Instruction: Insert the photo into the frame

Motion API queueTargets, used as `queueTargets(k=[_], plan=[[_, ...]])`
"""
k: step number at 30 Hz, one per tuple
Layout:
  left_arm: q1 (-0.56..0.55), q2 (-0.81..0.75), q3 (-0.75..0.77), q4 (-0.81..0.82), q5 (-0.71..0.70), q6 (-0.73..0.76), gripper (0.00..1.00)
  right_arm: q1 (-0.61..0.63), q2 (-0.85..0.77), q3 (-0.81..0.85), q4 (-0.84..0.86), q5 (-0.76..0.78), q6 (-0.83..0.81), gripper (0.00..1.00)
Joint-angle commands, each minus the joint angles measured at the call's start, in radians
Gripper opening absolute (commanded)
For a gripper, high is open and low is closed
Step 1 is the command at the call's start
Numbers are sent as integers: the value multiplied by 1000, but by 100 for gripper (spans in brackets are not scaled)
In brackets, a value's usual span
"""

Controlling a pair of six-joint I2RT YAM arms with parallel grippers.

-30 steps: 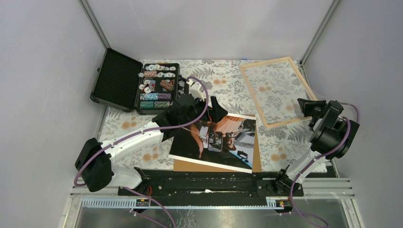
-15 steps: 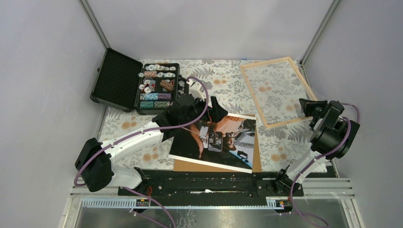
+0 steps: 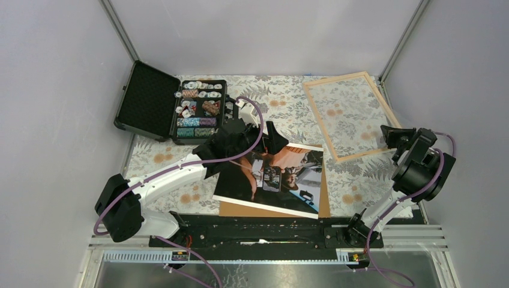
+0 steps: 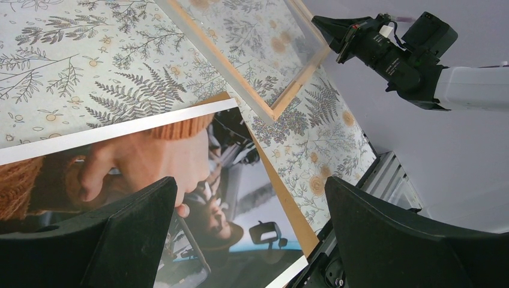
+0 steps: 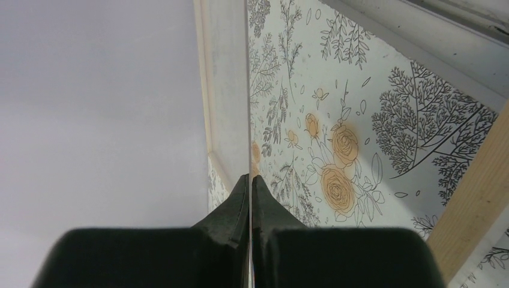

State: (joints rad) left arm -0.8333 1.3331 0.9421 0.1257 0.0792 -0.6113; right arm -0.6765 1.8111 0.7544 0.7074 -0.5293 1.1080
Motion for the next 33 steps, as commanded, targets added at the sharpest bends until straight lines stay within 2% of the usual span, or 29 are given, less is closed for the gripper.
queueTargets(k=[1, 17, 33], plan=[[-4, 5, 27, 57, 18, -9, 99, -83, -56, 12, 32, 136, 62, 0], [-4, 1, 27, 60, 25, -14, 99, -90, -6, 74, -8, 108, 39, 0], [-4, 1, 26, 64, 34, -21, 99, -97, -5, 25, 11, 103, 45, 0]])
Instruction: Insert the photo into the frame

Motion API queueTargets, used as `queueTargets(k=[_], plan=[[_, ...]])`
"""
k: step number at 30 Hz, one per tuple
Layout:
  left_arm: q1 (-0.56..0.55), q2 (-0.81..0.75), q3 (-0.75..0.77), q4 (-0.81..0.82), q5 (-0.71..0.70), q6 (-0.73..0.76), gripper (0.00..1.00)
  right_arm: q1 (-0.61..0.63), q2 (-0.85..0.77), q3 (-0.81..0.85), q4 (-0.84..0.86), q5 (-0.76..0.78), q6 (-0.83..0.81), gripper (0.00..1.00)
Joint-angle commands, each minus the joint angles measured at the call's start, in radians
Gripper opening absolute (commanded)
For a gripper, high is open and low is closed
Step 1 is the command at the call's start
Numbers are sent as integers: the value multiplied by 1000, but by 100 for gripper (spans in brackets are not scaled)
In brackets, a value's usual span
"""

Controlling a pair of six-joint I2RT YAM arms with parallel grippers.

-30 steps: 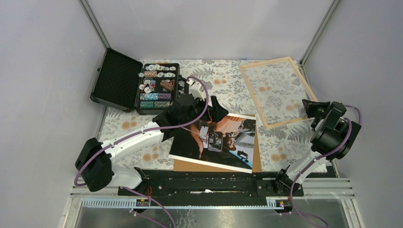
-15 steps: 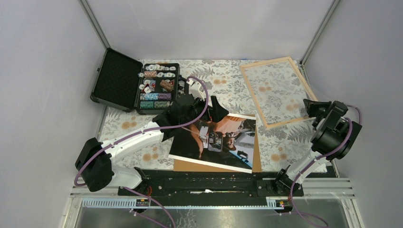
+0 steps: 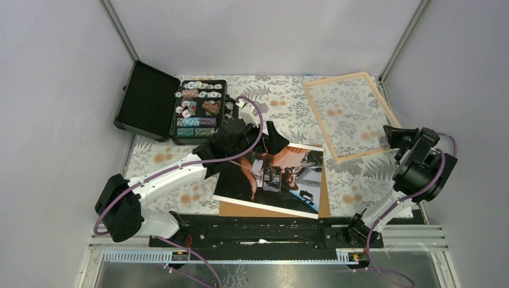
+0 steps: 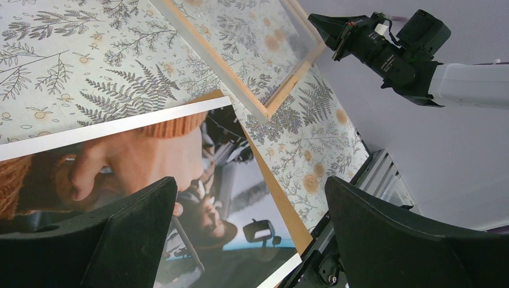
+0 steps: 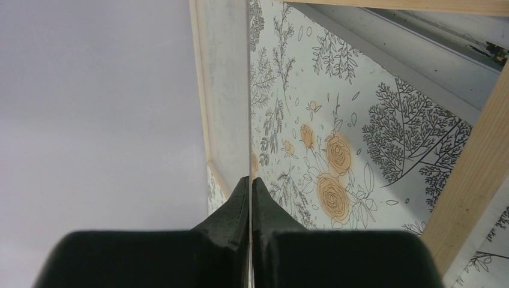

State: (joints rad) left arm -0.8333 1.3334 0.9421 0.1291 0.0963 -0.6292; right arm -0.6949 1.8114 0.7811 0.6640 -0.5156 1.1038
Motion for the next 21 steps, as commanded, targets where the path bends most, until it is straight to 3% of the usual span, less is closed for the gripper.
queueTargets(k=[1, 21], plan=[[-3, 1, 26, 62, 17, -3, 99, -80, -9, -8, 55, 90, 48, 0], [-3, -2, 26, 63, 23, -10, 99, -89, 33, -7, 74, 56, 47, 0]])
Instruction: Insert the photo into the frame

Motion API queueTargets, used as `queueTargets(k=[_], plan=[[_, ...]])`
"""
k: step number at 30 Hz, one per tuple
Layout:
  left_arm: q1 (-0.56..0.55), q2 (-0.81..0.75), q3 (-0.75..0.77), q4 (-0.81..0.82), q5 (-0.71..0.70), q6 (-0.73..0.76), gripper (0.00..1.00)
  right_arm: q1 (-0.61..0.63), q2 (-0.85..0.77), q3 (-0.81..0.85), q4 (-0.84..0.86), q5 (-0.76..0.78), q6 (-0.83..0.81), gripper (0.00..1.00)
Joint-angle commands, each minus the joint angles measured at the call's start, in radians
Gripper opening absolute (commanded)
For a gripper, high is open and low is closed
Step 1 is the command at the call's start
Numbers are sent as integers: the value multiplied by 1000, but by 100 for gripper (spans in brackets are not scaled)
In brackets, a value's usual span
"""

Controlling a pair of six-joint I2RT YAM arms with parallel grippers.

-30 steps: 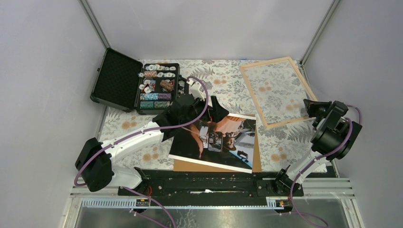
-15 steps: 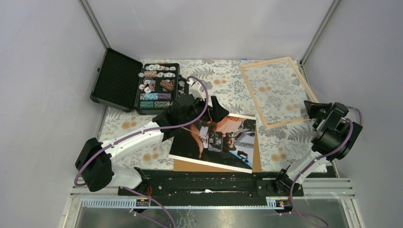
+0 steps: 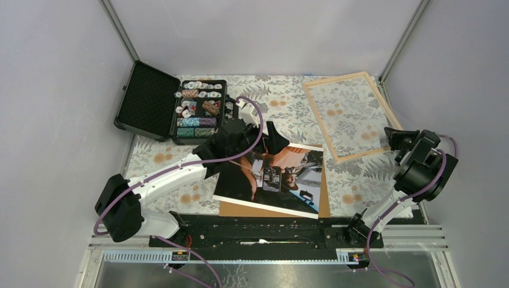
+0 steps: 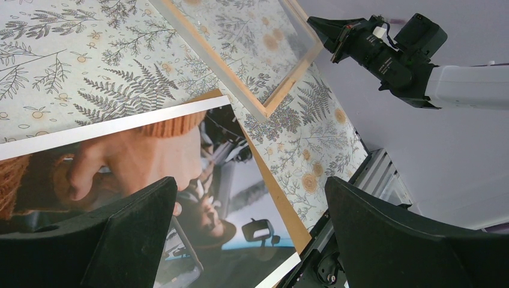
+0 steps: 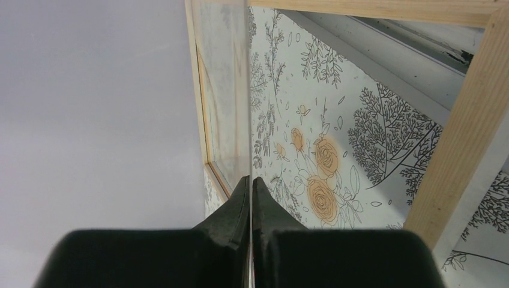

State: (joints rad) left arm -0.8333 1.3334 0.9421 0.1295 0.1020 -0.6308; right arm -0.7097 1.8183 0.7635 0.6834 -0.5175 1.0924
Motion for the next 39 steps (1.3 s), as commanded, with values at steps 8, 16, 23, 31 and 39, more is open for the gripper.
queueTargets(k=[8, 16, 23, 31, 39], plan=[[-4, -1, 24, 64, 21, -9, 99, -73, 57, 11, 67, 32, 68, 0], [-4, 0, 24, 66, 24, -13, 99, -47, 59, 22, 52, 2, 38, 30], [-4, 6, 24, 65, 25, -16, 99, 7, 1, -43, 45, 20, -10, 43], [-4, 29, 26, 65, 32, -21, 99, 94, -55, -126, 53, 50, -47, 46], [-4, 45, 27, 59, 22, -11, 99, 143, -64, -128, 63, 41, -27, 28]])
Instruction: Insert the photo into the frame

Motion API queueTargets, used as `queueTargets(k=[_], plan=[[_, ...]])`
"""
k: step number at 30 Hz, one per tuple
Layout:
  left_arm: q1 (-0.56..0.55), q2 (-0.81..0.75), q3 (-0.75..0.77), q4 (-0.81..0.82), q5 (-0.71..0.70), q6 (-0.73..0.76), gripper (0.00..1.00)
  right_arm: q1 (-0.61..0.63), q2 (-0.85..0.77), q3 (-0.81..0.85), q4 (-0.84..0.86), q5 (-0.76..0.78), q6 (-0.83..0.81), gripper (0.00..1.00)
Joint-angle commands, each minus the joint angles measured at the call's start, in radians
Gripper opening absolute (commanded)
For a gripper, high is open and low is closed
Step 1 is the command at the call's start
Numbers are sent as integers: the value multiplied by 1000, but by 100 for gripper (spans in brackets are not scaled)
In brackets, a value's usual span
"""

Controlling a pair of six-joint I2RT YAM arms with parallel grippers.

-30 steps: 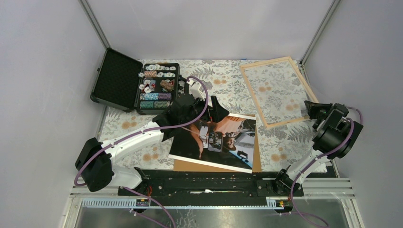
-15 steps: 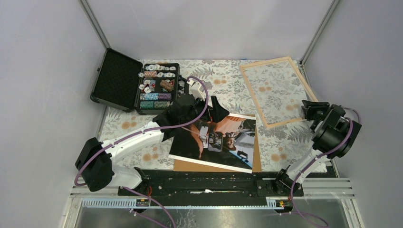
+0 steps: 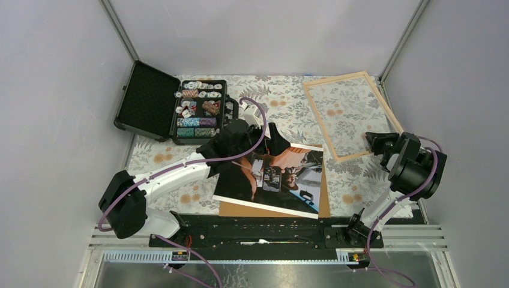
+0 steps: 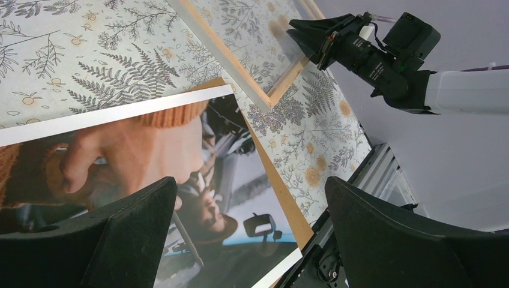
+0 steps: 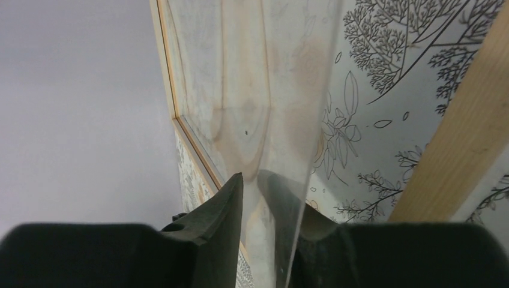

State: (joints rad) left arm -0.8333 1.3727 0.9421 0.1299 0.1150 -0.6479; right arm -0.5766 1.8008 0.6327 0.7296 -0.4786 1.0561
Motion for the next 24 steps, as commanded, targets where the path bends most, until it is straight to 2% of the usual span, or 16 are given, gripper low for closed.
queueTargets(k=[1, 8, 15, 19, 24], plan=[[-4, 7, 29, 57, 8, 8, 99, 10, -57, 7, 1, 4, 5, 25], [-4, 30, 39, 48, 9, 17, 99, 8, -93, 61, -64, -7, -26, 0], [-3, 45, 51, 38, 18, 23, 99, -14, -20, 108, 24, -128, 88, 0], [-4, 67, 57, 45, 66, -5, 99, -26, 21, 84, 129, -163, 173, 0], [-4, 105, 61, 40, 62, 8, 99, -58, 59, 84, 211, -197, 254, 0]])
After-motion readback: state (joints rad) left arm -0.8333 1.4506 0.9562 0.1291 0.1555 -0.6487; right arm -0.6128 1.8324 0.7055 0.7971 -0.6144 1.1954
